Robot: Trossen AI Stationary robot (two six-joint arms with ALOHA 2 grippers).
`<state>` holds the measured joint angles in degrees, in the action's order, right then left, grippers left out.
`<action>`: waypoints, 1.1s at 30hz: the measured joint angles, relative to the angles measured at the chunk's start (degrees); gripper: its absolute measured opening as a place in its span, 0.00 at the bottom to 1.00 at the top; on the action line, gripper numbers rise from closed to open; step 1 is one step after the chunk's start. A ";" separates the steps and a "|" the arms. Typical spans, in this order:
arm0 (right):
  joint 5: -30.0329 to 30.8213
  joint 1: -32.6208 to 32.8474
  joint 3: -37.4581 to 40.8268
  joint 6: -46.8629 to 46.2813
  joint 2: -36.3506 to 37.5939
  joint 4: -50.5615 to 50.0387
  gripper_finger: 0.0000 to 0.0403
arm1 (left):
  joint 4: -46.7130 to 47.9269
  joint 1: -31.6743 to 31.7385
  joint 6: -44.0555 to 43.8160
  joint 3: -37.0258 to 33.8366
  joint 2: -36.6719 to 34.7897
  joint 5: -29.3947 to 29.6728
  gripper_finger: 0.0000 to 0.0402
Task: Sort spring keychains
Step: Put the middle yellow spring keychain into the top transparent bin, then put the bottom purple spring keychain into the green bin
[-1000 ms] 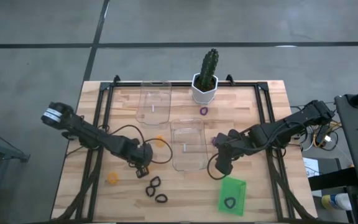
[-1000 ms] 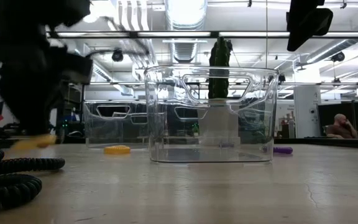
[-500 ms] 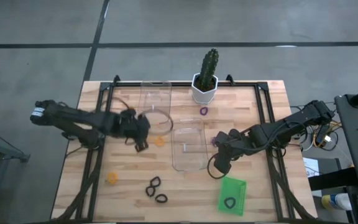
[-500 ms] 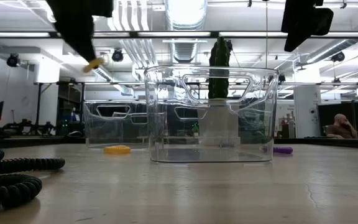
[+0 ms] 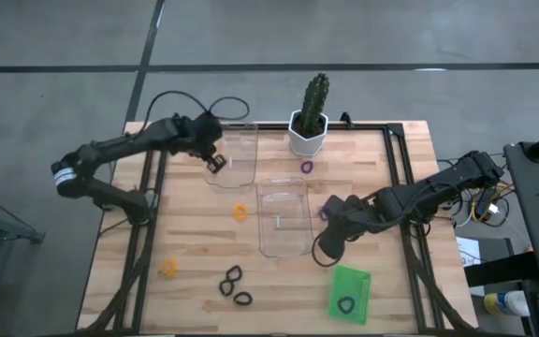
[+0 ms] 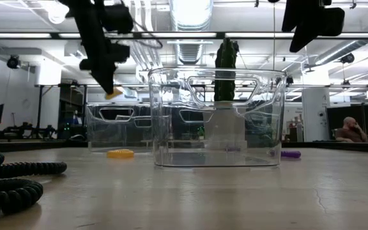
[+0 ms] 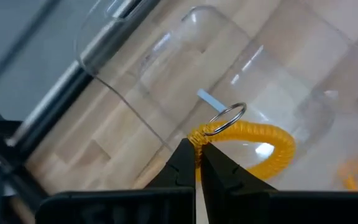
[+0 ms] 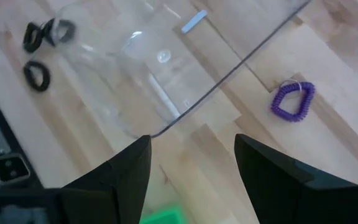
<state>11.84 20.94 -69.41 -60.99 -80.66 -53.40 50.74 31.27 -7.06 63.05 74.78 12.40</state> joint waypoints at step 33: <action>-19.19 -26.59 24.09 7.74 -0.37 16.65 0.56 | -1.00 -5.52 -16.20 11.76 -1.49 -4.02 0.31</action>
<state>-7.35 -5.65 -45.32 -53.25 -81.03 -36.75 49.74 25.75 -23.26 74.82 73.29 8.38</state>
